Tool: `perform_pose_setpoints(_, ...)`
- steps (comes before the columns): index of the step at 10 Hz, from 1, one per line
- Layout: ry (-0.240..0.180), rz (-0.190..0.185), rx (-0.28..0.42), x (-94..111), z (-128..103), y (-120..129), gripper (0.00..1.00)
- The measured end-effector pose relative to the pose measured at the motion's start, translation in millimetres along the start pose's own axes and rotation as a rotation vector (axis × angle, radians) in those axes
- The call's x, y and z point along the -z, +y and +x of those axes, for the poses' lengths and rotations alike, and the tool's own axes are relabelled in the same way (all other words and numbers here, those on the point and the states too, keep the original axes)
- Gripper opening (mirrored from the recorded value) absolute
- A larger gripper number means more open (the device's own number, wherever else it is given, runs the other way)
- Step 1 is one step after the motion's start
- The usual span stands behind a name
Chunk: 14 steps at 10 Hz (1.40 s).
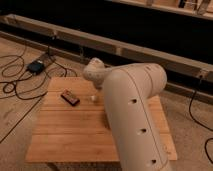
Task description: Stand the bottle upright
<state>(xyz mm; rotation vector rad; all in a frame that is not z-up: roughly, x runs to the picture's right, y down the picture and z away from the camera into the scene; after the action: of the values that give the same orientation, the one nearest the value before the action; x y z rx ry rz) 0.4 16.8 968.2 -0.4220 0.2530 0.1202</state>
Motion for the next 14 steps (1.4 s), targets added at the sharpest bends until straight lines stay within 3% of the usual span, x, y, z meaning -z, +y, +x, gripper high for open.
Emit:
perform_pose_setpoints(4,0.009,-0.002,0.082,-9,3,-5,0.8)
perform_pose_setpoints(9,-0.017,-0.015,0.172,-17,10,-9,0.78)
perform_pose_setpoints(10,-0.019,-0.016,0.185,-17,11,-10,0.73)
perform_pose_setpoints(14,-0.026,-0.02,0.215,-24,14,-11,0.31)
